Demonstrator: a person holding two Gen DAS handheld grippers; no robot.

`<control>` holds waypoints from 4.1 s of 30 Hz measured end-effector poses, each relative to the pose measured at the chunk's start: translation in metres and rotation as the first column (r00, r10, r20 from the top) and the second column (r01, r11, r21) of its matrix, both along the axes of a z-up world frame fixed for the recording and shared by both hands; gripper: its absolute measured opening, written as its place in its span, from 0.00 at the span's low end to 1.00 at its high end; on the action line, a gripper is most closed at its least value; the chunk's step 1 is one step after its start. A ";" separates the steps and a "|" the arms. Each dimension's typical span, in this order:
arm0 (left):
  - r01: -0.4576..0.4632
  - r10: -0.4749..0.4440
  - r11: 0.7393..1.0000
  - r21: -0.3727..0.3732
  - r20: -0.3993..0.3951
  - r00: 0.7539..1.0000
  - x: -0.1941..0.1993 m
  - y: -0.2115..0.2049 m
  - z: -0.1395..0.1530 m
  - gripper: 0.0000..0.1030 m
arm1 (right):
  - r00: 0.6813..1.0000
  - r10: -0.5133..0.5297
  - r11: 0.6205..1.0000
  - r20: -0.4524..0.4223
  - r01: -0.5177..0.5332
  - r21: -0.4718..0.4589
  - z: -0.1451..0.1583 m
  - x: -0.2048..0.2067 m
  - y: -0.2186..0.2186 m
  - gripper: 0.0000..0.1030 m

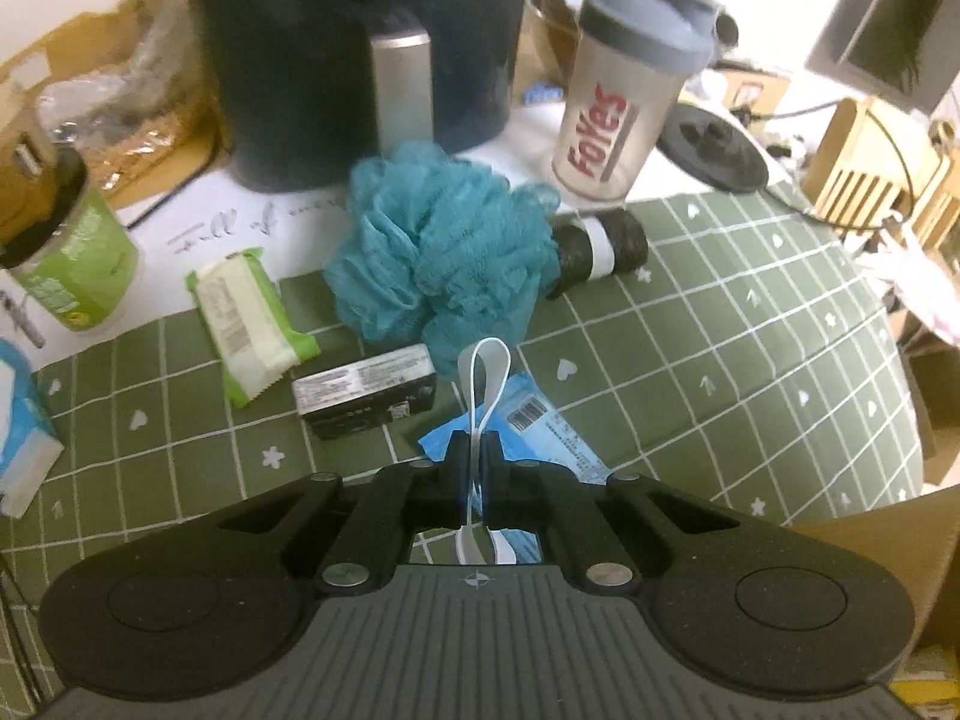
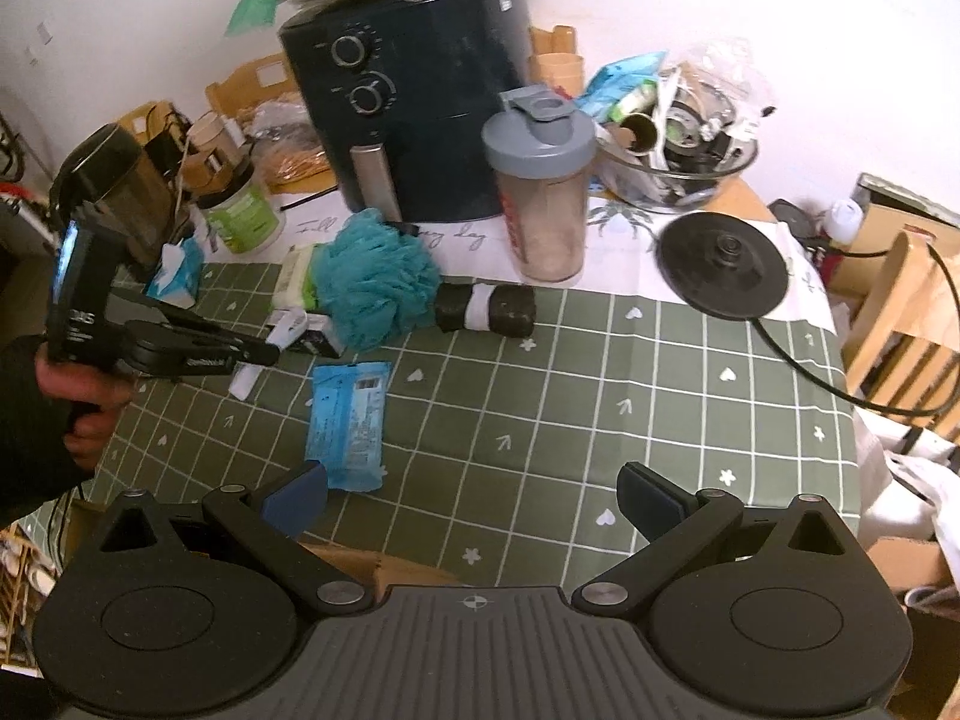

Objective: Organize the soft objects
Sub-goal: 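Lift the white strap with the left tool while the right tool nears the blue pack, then grasp the blue wet-wipes pack with the right tool and lift it, then carry strap and blue pack over the box and open both tools to drop them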

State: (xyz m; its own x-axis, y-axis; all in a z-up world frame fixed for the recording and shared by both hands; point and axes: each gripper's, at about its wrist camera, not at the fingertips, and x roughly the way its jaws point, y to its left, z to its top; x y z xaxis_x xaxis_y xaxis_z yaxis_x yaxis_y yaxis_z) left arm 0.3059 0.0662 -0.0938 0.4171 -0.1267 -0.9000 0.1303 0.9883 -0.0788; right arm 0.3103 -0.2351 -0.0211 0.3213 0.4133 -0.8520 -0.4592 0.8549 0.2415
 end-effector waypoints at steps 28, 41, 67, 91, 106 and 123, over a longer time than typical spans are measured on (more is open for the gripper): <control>-0.292 0.319 0.941 -0.169 0.163 0.934 -0.130 0.027 0.087 0.04 | 0.955 0.296 0.955 -0.007 -0.296 -0.024 0.015 0.004 0.109 1.00; -0.392 0.429 0.899 -0.196 0.207 0.879 -0.188 0.030 0.097 0.04 | 0.936 0.328 0.942 -0.131 -0.335 -0.038 -0.022 0.021 0.175 1.00; -0.507 0.554 0.824 -0.254 0.170 0.815 -0.263 0.042 0.084 0.04 | 0.925 0.092 0.931 -0.369 -0.211 -0.298 -0.178 0.073 0.252 0.87; -0.526 0.575 0.808 -0.264 0.164 0.801 -0.262 0.041 0.084 0.04 | 0.915 0.056 0.943 -0.400 -0.180 -0.279 -0.180 0.064 0.236 0.65; -0.487 0.540 0.831 -0.268 0.182 0.821 -0.256 0.027 0.093 0.04 | 0.905 0.079 0.991 -0.417 -0.117 -0.066 -0.092 0.072 0.185 0.65; -0.432 0.498 0.850 -0.301 0.192 0.846 -0.254 0.010 0.108 0.04 | 0.941 0.163 0.984 -0.295 -0.135 0.115 -0.006 0.038 0.128 0.65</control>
State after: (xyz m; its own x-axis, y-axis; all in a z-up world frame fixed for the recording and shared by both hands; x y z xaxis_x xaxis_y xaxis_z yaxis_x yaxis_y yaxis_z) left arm 0.0515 0.0762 0.0144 0.6892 -0.0544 -0.7225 -0.2921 0.8917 -0.3458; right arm 0.3479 -0.1073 -0.0268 -0.0166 0.5172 -0.8557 -0.4730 0.7499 0.4624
